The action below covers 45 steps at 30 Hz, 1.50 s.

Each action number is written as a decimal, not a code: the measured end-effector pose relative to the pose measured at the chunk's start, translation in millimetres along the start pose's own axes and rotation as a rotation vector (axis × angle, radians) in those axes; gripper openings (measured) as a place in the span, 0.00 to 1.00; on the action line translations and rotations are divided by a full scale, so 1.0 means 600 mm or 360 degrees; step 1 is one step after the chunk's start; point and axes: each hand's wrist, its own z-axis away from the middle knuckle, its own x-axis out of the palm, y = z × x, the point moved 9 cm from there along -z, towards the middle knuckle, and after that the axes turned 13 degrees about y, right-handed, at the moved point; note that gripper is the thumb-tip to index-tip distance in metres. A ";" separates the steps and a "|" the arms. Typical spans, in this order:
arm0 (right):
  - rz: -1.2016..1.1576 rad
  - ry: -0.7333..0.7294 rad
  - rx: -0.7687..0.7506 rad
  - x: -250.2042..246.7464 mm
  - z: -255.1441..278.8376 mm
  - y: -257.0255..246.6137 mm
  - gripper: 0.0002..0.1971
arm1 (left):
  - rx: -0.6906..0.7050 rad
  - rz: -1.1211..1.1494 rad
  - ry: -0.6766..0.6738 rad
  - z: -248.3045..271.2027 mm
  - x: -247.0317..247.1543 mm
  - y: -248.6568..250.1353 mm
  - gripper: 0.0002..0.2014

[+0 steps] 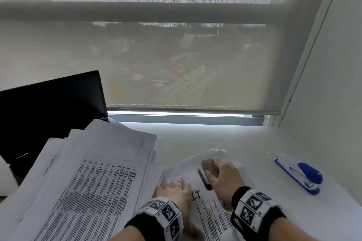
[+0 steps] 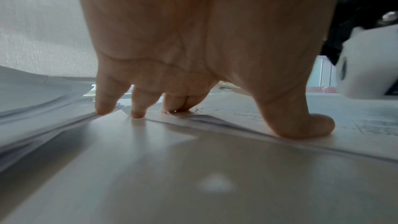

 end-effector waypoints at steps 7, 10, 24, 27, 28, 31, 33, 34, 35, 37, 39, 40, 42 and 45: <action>0.0224 -0.0163 0.0007 -0.020 0.040 0.067 0.18 | 0.0149 -0.0126 -0.0075 0.010 -0.010 0.020 0.56; 0.0225 -0.0160 0.0015 -0.012 0.031 0.062 0.16 | 0.0134 -0.0130 -0.0098 0.007 -0.002 0.019 0.57; 0.0155 0.0139 0.0216 -0.013 -0.039 0.046 0.23 | 0.0142 -0.0221 -0.0115 -0.004 0.001 0.022 0.59; 0.0166 0.0132 0.0178 -0.049 -0.027 0.077 0.23 | 0.0154 -0.0241 -0.0101 -0.005 0.000 0.022 0.61; 0.0191 0.0110 0.0163 -0.061 -0.020 0.090 0.22 | 0.0154 -0.0241 -0.0093 -0.005 -0.003 0.023 0.61; 0.0285 0.0069 0.0127 -0.086 0.000 0.122 0.20 | 0.0131 -0.0195 -0.0079 -0.003 -0.008 0.021 0.55; 0.0318 -0.0003 0.0121 -0.084 0.013 0.133 0.20 | 0.0128 -0.0180 -0.0074 -0.001 -0.008 0.021 0.55; 0.0336 -0.0031 0.0120 -0.078 0.018 0.135 0.19 | 0.0137 -0.0191 -0.0071 0.000 -0.007 0.022 0.57; 0.0347 -0.0051 0.0122 -0.073 0.021 0.136 0.19 | 0.0145 -0.0202 -0.0067 0.002 -0.007 0.023 0.59; 0.0351 -0.0054 0.0139 -0.066 0.020 0.129 0.15 | 0.0148 -0.0209 -0.0061 0.004 -0.008 0.024 0.60; 0.0359 -0.0020 0.0145 -0.062 0.013 0.118 0.11 | 0.0150 -0.0222 -0.0063 0.003 -0.007 0.025 0.60; 0.0368 -0.0020 0.0146 -0.060 0.009 0.112 0.08 | 0.0158 -0.0238 -0.0057 0.002 -0.007 0.026 0.60; 0.0354 -0.0012 0.0157 -0.052 0.003 0.103 0.06 | 0.0165 -0.0270 -0.0039 -0.001 -0.007 0.028 0.59; 0.0224 0.0085 0.0334 -0.038 -0.010 0.107 0.05 | 0.0154 -0.0275 -0.0046 0.002 -0.010 0.031 0.58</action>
